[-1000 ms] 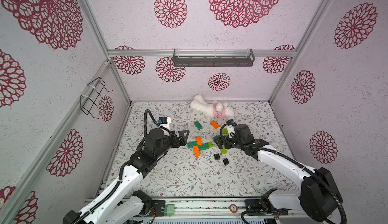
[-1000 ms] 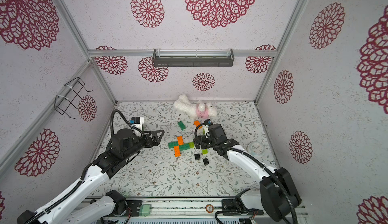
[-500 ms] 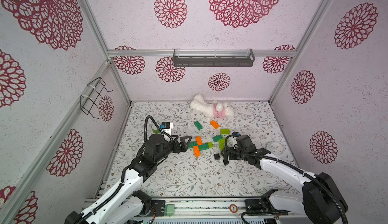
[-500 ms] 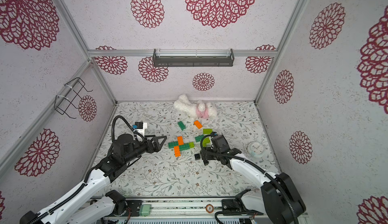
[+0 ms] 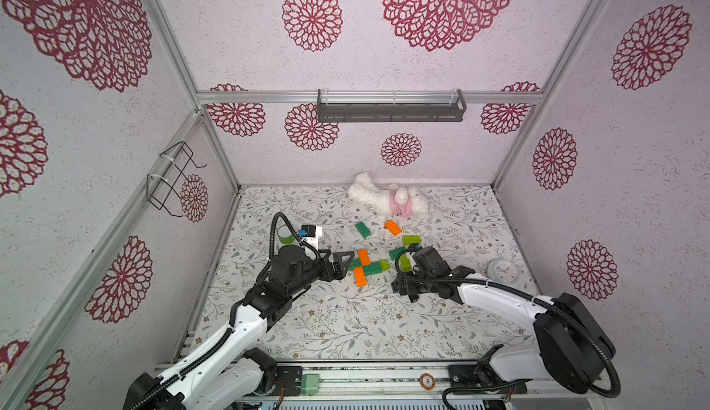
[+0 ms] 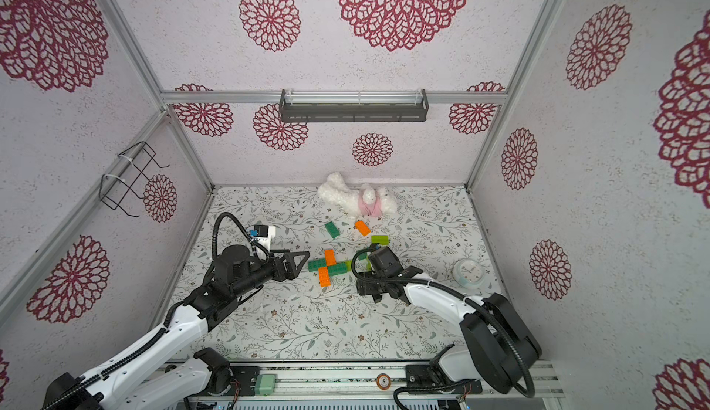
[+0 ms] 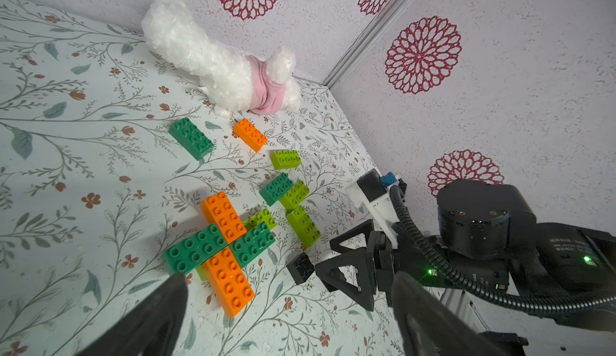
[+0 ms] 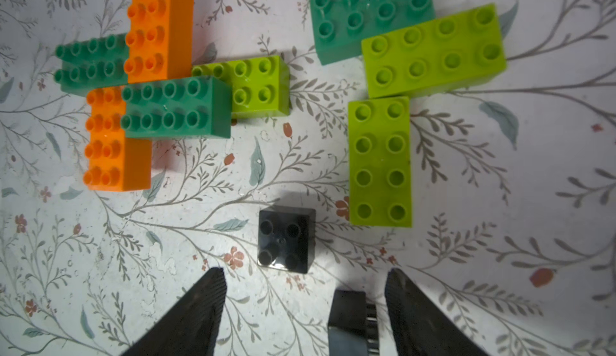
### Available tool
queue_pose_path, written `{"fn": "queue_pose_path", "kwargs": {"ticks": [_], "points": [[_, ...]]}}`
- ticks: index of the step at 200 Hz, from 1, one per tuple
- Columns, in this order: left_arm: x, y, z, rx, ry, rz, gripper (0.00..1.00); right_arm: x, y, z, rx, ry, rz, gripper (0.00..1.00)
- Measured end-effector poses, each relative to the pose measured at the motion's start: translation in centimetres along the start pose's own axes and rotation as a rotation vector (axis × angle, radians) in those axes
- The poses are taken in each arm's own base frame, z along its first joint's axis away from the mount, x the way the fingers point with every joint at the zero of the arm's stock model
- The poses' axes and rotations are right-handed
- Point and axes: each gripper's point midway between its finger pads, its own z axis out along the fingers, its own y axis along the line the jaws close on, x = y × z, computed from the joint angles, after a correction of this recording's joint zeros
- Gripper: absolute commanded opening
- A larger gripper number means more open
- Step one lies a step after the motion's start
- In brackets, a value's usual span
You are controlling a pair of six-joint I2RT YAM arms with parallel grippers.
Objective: Assemble a small pinwheel with lego
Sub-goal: Pick up the lego brick from the center of the board.
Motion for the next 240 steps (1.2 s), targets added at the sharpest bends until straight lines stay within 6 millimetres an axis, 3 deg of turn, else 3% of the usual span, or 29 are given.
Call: {"fn": "queue_pose_path", "kwargs": {"ticks": [105,123,240], "points": [[0.2,0.7,0.0,-0.028,-0.011,0.0,0.97,1.0,0.5,3.2,0.069,0.089,-0.052,0.57],[0.2,1.0,-0.1,-0.041,-0.02,0.0,0.97,1.1,0.6,3.3,0.073,0.093,-0.057,0.51],[-0.2,1.4,-0.5,-0.067,-0.049,0.001,0.97,1.1,0.7,3.5,0.105,0.082,-0.072,0.38]]}}
